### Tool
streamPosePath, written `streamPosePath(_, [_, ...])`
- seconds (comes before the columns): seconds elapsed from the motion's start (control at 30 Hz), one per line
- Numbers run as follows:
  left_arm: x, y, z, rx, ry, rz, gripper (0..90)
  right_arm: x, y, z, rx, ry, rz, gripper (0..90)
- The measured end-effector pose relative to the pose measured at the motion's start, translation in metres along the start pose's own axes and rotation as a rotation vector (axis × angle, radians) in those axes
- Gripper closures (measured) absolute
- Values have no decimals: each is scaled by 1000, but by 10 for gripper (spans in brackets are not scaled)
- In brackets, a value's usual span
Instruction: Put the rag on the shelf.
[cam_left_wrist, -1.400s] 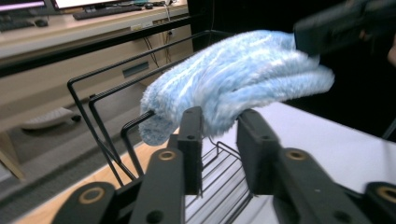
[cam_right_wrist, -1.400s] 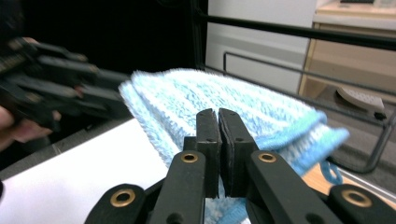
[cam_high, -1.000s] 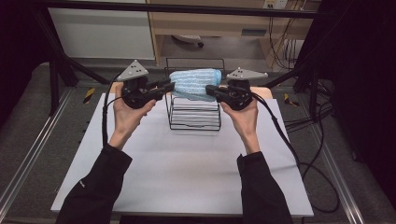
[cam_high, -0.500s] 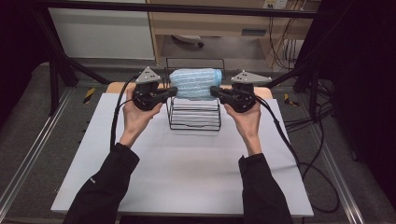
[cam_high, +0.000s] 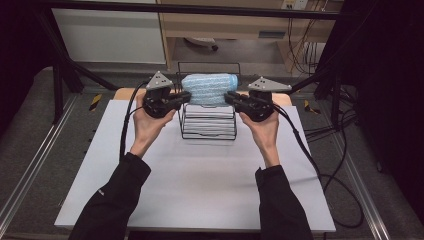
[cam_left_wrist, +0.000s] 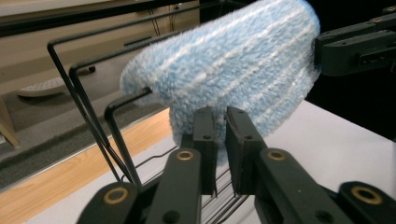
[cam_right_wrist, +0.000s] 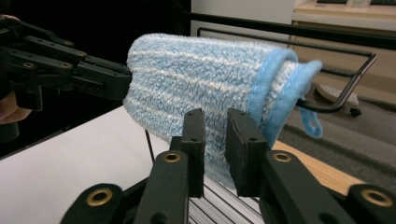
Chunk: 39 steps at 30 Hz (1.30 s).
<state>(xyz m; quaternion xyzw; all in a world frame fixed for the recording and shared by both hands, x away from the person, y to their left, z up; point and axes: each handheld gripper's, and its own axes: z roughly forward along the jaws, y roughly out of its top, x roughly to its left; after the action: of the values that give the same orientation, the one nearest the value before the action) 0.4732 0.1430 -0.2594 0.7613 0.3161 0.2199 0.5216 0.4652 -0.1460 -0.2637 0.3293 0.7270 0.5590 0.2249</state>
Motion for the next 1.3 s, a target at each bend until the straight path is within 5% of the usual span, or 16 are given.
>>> streamPosePath(0.5, [-4,19,-16,-54,1,-10,641,8,20,-9,-35,-5,-36,653])
streamPosePath(1.3, [2,25,-33,-55,34,-15,410,9,33,-21,-56,-23,-42,497])
